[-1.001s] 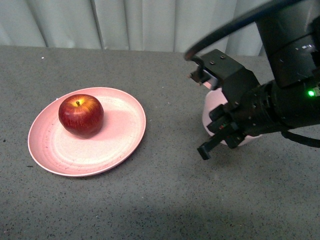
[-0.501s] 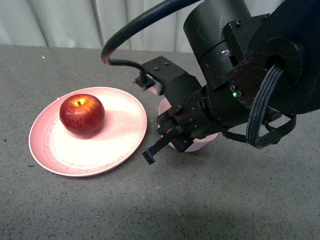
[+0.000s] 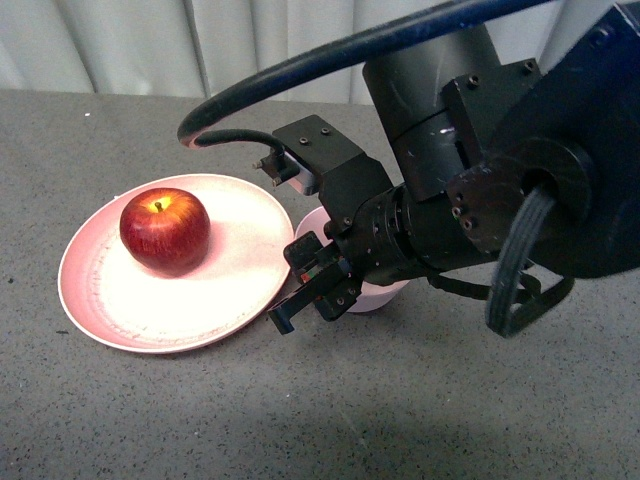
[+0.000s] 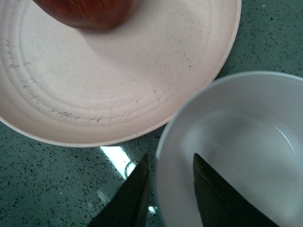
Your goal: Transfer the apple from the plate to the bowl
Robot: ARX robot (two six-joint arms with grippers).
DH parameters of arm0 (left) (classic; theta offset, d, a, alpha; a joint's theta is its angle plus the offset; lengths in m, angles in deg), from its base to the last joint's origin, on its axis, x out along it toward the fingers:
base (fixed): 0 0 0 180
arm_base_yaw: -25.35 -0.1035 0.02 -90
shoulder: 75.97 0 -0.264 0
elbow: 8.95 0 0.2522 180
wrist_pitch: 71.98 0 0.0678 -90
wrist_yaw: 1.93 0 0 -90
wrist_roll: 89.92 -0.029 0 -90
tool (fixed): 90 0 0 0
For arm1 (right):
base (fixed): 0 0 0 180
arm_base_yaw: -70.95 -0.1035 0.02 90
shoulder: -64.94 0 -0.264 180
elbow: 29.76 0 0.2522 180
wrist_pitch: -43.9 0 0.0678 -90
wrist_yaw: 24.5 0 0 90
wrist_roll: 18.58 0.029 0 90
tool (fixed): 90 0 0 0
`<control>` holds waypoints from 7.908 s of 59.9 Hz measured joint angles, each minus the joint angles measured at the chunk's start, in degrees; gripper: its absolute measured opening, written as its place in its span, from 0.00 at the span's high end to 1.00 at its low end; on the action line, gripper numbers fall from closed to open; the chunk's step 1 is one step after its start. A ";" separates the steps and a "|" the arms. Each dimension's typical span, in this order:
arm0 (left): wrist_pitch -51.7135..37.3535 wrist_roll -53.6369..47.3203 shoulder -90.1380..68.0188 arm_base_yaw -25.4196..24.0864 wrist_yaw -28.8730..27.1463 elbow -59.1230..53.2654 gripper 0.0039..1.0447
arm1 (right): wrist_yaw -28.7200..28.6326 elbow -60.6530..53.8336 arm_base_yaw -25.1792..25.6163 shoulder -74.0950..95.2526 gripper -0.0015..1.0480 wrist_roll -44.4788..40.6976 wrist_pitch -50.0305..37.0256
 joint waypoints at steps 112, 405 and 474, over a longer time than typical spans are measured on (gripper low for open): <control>0.00 0.00 0.00 0.00 0.02 0.00 0.06 | 15.89 -57.31 30.97 -93.96 0.99 10.62 -12.24; -22.45 10.40 -117.90 29.99 0.70 54.80 0.33 | 15.72 -57.27 30.97 -120.93 0.09 10.62 14.71; -41.77 4.24 -90.90 27.23 -11.87 31.87 0.06 | 15.72 -57.27 30.97 -120.93 0.09 10.62 14.71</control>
